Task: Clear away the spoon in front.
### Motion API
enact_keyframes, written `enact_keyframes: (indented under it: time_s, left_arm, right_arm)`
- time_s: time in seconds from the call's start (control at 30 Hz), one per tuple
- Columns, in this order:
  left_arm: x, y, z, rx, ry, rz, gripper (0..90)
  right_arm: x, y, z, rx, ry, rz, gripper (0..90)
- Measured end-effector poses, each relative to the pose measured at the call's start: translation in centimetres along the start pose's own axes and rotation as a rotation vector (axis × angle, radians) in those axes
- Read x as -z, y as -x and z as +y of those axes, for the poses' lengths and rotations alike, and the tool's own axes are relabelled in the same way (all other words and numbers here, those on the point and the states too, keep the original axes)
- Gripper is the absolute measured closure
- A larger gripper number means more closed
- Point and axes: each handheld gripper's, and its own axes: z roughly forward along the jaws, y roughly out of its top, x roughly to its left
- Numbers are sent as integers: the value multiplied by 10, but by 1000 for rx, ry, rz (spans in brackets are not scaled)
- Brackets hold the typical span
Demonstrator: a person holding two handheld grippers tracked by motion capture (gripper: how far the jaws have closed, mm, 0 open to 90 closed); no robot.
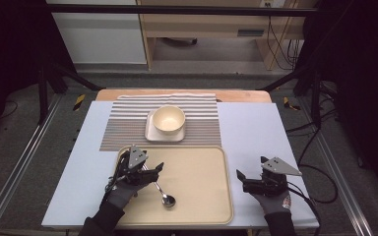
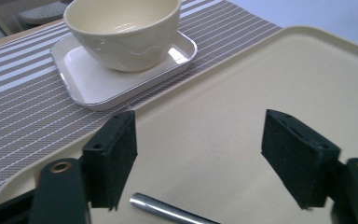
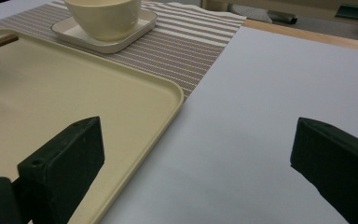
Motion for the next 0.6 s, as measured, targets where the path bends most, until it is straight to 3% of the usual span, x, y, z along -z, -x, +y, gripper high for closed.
enact_keyframes:
  time_s: [0.3, 0.43, 0.6]
  left_arm:
    - [10, 17, -9, -4, -42, -93, 612]
    - [11, 25, -15, -14, -84, -108, 758]
    - [9, 33, -18, -28, -108, -128, 857]
  right_arm:
    - [1, 0, 0, 2, 1, -4, 32]
    - [1, 0, 0, 1, 3, -3, 32]
    - [1, 0, 0, 1, 1, -1, 32]
